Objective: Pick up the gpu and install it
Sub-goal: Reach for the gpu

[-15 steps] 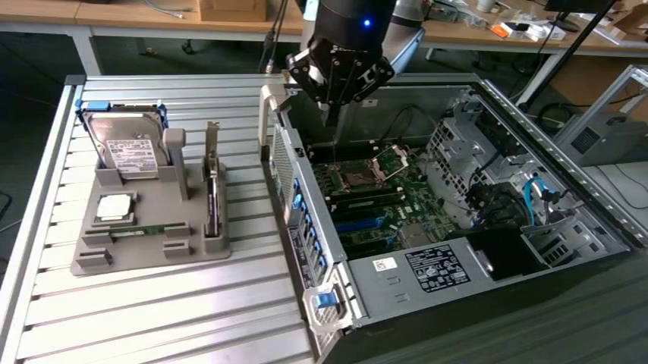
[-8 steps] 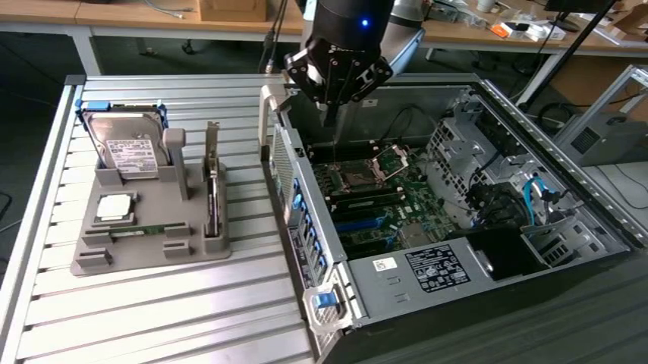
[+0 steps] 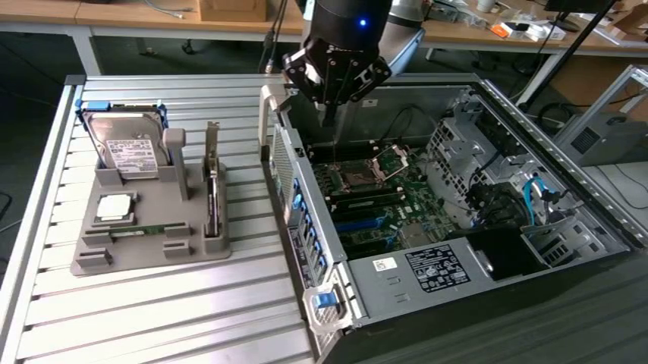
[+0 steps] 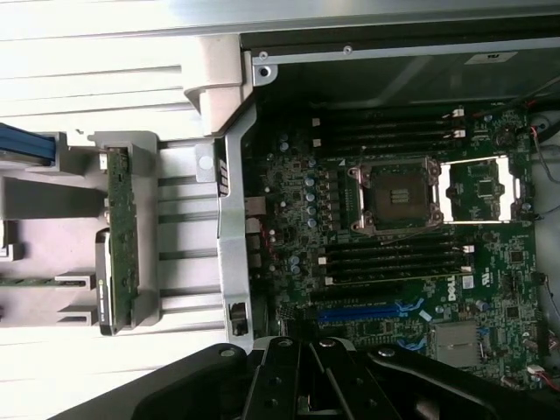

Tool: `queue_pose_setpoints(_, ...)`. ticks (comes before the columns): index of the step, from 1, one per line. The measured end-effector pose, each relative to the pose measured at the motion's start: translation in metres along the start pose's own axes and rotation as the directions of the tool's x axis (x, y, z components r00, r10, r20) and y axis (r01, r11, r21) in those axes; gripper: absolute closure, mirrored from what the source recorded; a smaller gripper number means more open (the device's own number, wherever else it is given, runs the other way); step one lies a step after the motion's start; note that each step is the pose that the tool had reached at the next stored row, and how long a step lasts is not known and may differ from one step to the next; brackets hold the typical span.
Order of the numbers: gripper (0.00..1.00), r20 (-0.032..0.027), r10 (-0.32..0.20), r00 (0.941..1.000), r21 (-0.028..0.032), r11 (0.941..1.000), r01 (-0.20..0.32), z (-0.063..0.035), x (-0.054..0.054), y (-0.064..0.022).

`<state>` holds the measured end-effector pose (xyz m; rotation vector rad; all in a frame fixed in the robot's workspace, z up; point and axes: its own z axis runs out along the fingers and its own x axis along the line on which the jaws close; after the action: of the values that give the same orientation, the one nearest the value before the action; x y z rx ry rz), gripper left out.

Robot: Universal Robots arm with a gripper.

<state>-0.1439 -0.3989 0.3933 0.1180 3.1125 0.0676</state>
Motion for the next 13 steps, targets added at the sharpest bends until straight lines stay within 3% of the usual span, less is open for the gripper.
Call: queue_pose_setpoints(13, 0.89, 0.0000, 0.000, 1.0000, 0.0000, 1.0000, 0.000, -0.0001, 0.0039, -0.0003)
